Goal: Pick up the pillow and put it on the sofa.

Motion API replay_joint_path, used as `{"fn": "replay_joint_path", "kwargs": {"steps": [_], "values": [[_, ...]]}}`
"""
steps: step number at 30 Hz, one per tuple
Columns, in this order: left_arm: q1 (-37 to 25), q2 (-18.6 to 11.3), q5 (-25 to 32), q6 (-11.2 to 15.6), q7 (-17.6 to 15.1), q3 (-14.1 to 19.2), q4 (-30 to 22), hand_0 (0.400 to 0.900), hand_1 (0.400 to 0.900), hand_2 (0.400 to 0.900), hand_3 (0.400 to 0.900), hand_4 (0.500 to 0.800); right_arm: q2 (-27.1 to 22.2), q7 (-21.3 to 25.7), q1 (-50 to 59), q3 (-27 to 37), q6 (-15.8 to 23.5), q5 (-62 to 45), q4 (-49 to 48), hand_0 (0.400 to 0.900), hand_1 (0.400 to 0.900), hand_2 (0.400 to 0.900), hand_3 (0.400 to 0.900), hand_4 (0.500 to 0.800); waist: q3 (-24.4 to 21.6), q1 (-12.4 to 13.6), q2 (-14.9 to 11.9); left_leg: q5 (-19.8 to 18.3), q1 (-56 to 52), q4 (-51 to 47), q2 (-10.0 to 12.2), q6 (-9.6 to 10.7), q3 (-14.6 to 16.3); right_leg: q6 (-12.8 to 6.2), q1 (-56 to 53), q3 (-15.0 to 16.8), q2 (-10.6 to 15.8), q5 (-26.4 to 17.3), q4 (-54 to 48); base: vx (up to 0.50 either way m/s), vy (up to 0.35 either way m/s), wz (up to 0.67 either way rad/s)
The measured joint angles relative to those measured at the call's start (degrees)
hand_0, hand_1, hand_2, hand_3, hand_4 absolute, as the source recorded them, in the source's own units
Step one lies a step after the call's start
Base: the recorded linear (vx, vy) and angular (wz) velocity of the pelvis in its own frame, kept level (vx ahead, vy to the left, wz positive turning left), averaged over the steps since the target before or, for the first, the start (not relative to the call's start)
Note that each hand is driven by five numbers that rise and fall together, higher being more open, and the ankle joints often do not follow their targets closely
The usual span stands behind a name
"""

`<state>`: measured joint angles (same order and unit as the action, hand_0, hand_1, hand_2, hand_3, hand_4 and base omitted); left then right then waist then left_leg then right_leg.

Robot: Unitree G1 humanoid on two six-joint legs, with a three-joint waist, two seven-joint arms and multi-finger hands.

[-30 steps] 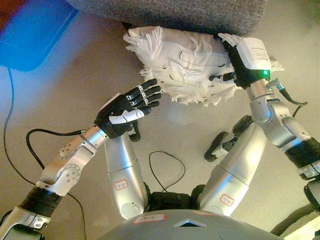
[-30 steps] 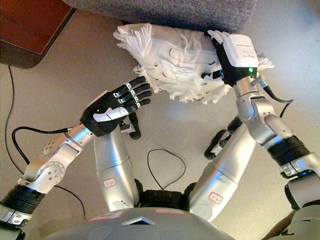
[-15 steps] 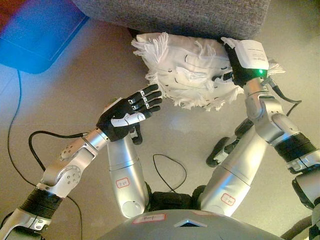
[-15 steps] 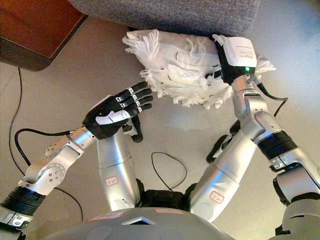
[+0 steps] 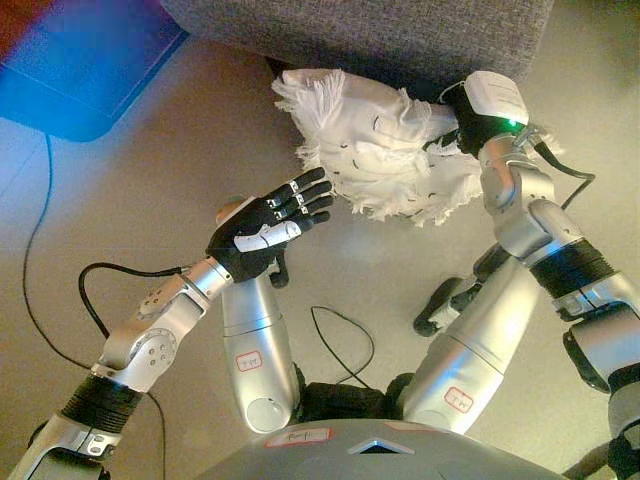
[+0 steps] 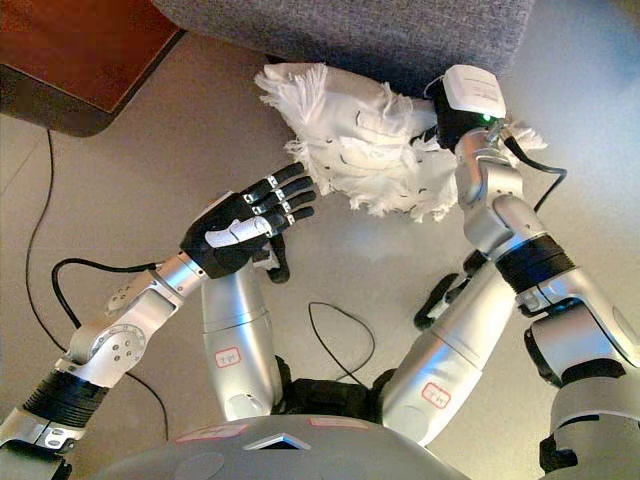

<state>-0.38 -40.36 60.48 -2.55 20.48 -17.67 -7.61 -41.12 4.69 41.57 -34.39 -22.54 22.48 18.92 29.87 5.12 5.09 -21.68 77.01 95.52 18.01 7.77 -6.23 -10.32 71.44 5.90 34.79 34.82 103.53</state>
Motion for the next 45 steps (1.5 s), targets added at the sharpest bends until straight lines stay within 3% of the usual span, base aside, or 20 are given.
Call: {"fn": "replay_joint_path", "kwargs": {"steps": [7,11,18,20,23,28,32,37,40,42,43,44,45], "values": [[-1.2,2.0,-0.5,0.3,-3.0,-1.1,0.3,0.9,0.9,0.9,0.9,0.8,1.7,0.1,-2.4,0.8,0.2,-1.9,-0.3,0.4,0.4,0.4,0.4,0.5,0.0,-0.2,0.0,0.2,-8.2,-9.6,0.7,0.0,3.8,-1.01,-8.0,-4.8,-0.5,-3.3,-11.4,-0.04,0.037,-0.12],[-2.5,2.9,-2.1,1.9,-3.7,-1.0,0.4,0.9,0.9,0.9,0.9,0.8,1.8,1.4,-3.0,1.5,0.5,-3.4,-0.8,0.4,0.4,0.4,0.4,0.5,0.0,-0.2,0.0,1.1,-12.5,-15.5,0.9,-0.6,5.8,-1.28,-12.0,-6.5,-1.7,-6.4,-18.7,-0.08,0.055,-0.11],[-4.2,6.5,-3.4,2.5,-10.1,1.6,2.1,0.9,0.9,0.9,0.9,0.8,0.7,3.8,-9.8,6.0,0.7,-5.5,-7.4,0.4,0.4,0.4,0.4,0.5,0.0,-0.4,0.1,8.0,-24.8,-35.2,-0.5,-1.2,10.0,-0.99,-24.2,-12.1,-5.0,-15.2,-39.2,-0.04,0.019,-0.05],[-4.0,6.9,-3.4,2.4,-10.8,3.3,2.2,0.9,0.9,0.9,0.9,0.8,0.1,4.0,-13.1,8.5,0.8,-6.4,-10.9,0.4,0.4,0.4,0.4,0.5,0.0,-0.6,-0.1,10.6,-30.0,-42.3,-1.3,-1.4,11.2,-0.13,-29.4,-14.3,-5.5,-17.6,-45.8,0.08,0.024,-0.03],[-2.7,8.7,-4.1,1.9,-10.8,5.7,2.2,0.9,0.9,0.9,0.9,0.8,-0.3,5.4,-18.9,13.1,2.5,-7.5,-16.0,0.4,0.4,0.4,0.4,0.5,-0.1,-0.4,-0.8,13.7,-37.5,-51.5,-2.7,-0.8,12.2,-0.48,-35.8,-16.1,-6.3,-20.6,-53.8,0.1,0.02,-0.05],[-0.9,11.3,-4.6,-0.9,-11.7,6.0,2.2,0.9,0.9,0.9,0.9,0.8,-0.2,6.5,-28.9,19.0,7.5,-9.8,-21.7,0.4,0.4,0.4,0.4,0.5,-0.1,-1.8,-1.6,16.4,-46.7,-61.2,-3.3,-0.3,13.7,-0.75,-45.7,-20.7,-6.5,-23.0,-62.6,0.15,-0.022,-0.07],[1.1,12.4,-6.4,-2.9,-13.7,6.2,2.0,0.9,0.9,0.9,0.9,0.8,-0.4,6.3,-38.4,23.8,10.5,-9.9,-27.4,0.4,0.4,0.4,0.4,0.5,-0.3,-2.1,-2.7,19.3,-57.5,-71.7,-3.3,0.6,16.2,-1.49,-56.6,-24.0,-9.5,-27.3,-74.5,0.18,-0.024,-0.06],[5.5,12.2,-8.2,-5.7,-15.9,11.2,-0.2,0.9,0.9,0.9,0.9,0.8,-2.9,4.2,-43.6,28.8,13.5,-10.4,-33.2,0.4,0.4,0.4,0.4,0.5,-3.2,-3.4,-6.0,23.5,-67.9,-84.2,-4.1,1.8,18.4,-2.26,-68.0,-27.0,-13.1,-32.5,-89.3,0.14,-0.011,0.07],[6.8,11.6,-8.6,-6.9,-16.3,12.3,-0.2,0.9,0.9,0.9,0.9,0.8,-6.2,2.3,-43.8,31.0,14.8,-10.8,-33.5,0.4,0.4,0.4,0.4,0.5,-7.9,-3.1,-7.9,25.2,-71.4,-89.8,-4.8,2.0,19.1,-2.52,-71.5,-28.5,-14.0,-34.0,-94.2,0.06,0.027,0.07],[7.4,11.6,-8.6,-7.0,-16.3,12.3,-0.2,0.9,0.9,0.9,0.9,0.8,-8.7,1.2,-43.4,32.0,16.2,-10.8,-33.5,0.4,0.4,0.4,0.4,0.5,-9.9,-3.0,-8.0,26.2,-74.7,-93.3,-5.1,1.7,19.1,-2.48,-72.8,-28.4,-13.8,-34.0,-92.7,0.08,0.018,0.1],[7.8,11.9,-8.6,-7.1,-16.4,12.2,-0.2,0.9,0.9,0.9,0.9,0.8,-10.7,0.6,-42.8,32.0,16.9,-10.9,-33.5,0.4,0.4,0.4,0.4,0.5,-10.4,-3.2,-6.9,27.0,-76.7,-95.2,-4.6,0.9,19.3,-2.67,-70.4,-27.9,-13.1,-33.8,-87.0,0.08,0.005,0.16],[8.5,11.8,-8.6,-7.1,-16.3,12.1,0.0,0.9,0.9,0.9,0.9,0.8,-12.8,-0.4,-42.6,32.0,17.7,-11.7,-33.9,0.4,0.4,0.4,0.4,0.5,-11.9,-3.3,-6.0,27.3,-77.1,-96.1,-3.8,0.9,19.3,-3.13,-68.7,-27.8,-13.4,-33.0,-87.4,0.08,0.007,0.18],[9.2,11.3,-8.6,-7.0,-16.4,12.4,0.0,0.9,0.9,0.9,0.9,0.8,-14.5,-1.5,-42.5,32.0,18.5,-13.0,-34.2,0.4,0.4,0.4,0.4,0.5,-14.1,-2.9,-7.0,27.4,-77.1,-96.6,-4.5,1.1,19.9,-2.32,-70.6,-28.1,-14.7,-35.0,-98.2,0.08,0.008,0.17]]}}
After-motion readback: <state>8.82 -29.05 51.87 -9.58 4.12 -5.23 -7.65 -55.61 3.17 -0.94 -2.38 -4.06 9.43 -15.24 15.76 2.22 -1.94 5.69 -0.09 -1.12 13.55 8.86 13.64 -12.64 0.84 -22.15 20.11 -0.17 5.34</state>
